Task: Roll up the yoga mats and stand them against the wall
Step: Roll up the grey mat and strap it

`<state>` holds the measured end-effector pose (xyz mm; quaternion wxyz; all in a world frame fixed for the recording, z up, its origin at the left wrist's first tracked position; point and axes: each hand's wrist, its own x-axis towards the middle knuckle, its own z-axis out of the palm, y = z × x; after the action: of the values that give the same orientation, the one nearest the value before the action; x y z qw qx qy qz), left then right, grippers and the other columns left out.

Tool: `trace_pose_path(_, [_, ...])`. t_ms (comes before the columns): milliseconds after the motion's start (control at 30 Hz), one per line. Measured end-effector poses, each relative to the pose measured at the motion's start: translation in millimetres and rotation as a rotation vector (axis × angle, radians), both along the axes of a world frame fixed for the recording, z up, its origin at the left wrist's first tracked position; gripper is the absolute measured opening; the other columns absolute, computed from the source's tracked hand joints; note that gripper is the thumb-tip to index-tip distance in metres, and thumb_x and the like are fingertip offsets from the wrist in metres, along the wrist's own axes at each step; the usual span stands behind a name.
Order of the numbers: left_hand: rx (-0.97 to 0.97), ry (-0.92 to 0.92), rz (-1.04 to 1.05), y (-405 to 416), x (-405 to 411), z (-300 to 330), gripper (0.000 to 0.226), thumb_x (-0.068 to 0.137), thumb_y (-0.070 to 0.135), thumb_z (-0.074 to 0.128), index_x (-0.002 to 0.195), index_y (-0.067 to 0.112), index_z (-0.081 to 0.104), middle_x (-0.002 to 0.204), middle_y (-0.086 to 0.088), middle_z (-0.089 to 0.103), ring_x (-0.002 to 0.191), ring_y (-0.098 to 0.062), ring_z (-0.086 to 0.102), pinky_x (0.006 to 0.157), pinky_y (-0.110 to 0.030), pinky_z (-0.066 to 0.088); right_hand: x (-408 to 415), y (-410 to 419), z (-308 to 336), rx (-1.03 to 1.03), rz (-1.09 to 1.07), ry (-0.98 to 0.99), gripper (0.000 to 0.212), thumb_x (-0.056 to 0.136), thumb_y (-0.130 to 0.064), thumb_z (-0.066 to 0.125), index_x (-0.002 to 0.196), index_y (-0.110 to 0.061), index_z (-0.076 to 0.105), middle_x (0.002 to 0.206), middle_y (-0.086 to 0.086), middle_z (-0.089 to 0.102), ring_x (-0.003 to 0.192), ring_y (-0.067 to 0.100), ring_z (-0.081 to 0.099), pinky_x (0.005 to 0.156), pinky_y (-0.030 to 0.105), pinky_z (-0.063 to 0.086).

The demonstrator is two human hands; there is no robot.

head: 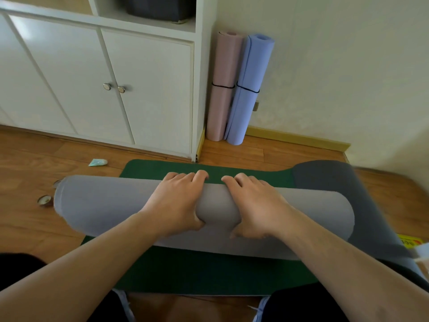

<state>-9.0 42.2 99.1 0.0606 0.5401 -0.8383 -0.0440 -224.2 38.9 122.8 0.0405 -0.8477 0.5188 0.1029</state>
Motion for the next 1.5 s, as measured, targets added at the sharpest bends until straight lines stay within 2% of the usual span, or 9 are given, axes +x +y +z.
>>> trace_pose_path(100, [0.053,0.022,-0.021,0,5,3,0.083,0.063,0.067,0.079,0.130,0.037,0.040,0.119,0.016,0.061,0.107,-0.011,0.058,0.110,-0.035,0.040,3,0,-4,-0.012,0.005,0.001,0.099,0.063,-0.059,0.089,0.141,-0.026,0.038,0.125,0.000,0.054,0.113,0.026,0.058,0.093,0.044,0.053])
trace_pose_path(200, [0.025,-0.039,-0.031,3,5,3,0.093,0.064,0.070,0.076,0.141,0.033,0.038,0.138,0.010,0.050,0.128,-0.016,0.048,0.118,-0.038,0.033,4,-1,3,-0.040,0.000,-0.055,0.077,0.067,-0.058,0.083,0.128,-0.029,0.044,0.113,-0.005,0.057,0.102,0.023,0.062,0.082,0.041,0.054])
trace_pose_path(400, [-0.076,-0.173,-0.024,6,-5,-2,0.113,0.061,0.070,0.082,0.151,0.022,0.032,0.140,0.002,0.048,0.128,-0.023,0.048,0.111,-0.039,0.041,4,-1,4,0.006,-0.021,-0.089,0.079,0.068,-0.062,0.079,0.132,-0.035,0.041,0.113,-0.009,0.060,0.103,0.021,0.064,0.084,0.043,0.057])
trace_pose_path(567, [0.012,0.022,0.006,2,1,7,0.099,0.065,0.065,0.081,0.145,0.029,0.036,0.123,0.011,0.063,0.112,-0.016,0.060,0.103,-0.032,0.042,4,2,2,-0.040,0.048,-0.015,0.123,0.064,-0.066,0.089,0.158,-0.025,0.022,0.143,0.001,0.047,0.130,0.026,0.050,0.110,0.045,0.045])
trace_pose_path(700, [0.113,0.041,-0.018,2,4,12,0.087,0.064,0.070,0.079,0.134,0.037,0.040,0.117,0.015,0.064,0.105,-0.012,0.058,0.089,-0.027,0.036,9,1,-2,-0.098,0.084,0.008,0.095,0.066,-0.061,0.087,0.141,-0.026,0.040,0.127,0.000,0.059,0.117,0.026,0.058,0.097,0.043,0.051])
trace_pose_path(800, [0.057,-0.045,-0.052,3,5,10,0.097,0.064,0.073,0.076,0.144,0.035,0.036,0.140,0.009,0.051,0.127,-0.016,0.050,0.112,-0.035,0.037,8,-2,1,-0.112,0.077,-0.017,0.082,0.068,-0.059,0.083,0.132,-0.025,0.045,0.118,-0.002,0.063,0.109,0.025,0.063,0.088,0.042,0.054])
trace_pose_path(933, [-0.037,-0.246,-0.037,8,0,4,0.125,0.059,0.074,0.083,0.156,0.023,0.022,0.148,-0.003,0.036,0.136,-0.027,0.040,0.119,-0.044,0.036,4,-5,7,-0.013,-0.007,-0.048,0.083,0.064,-0.065,0.082,0.130,-0.032,0.044,0.110,-0.007,0.060,0.101,0.020,0.062,0.083,0.042,0.057])
trace_pose_path(1200, [-0.063,-0.040,-0.056,1,1,2,0.086,0.066,0.066,0.077,0.135,0.031,0.041,0.125,0.011,0.061,0.114,-0.016,0.059,0.107,-0.036,0.043,0,1,5,-0.002,0.032,-0.010,0.119,0.059,-0.067,0.091,0.152,-0.027,0.028,0.136,-0.001,0.048,0.122,0.024,0.053,0.102,0.044,0.049])
trace_pose_path(1500, [-0.034,-0.163,-0.062,4,5,7,0.119,0.059,0.077,0.078,0.154,0.028,0.026,0.147,0.002,0.038,0.135,-0.023,0.042,0.118,-0.041,0.036,2,-4,9,-0.016,0.030,-0.057,0.081,0.064,-0.060,0.081,0.130,-0.032,0.044,0.111,-0.008,0.059,0.099,0.020,0.063,0.081,0.042,0.058])
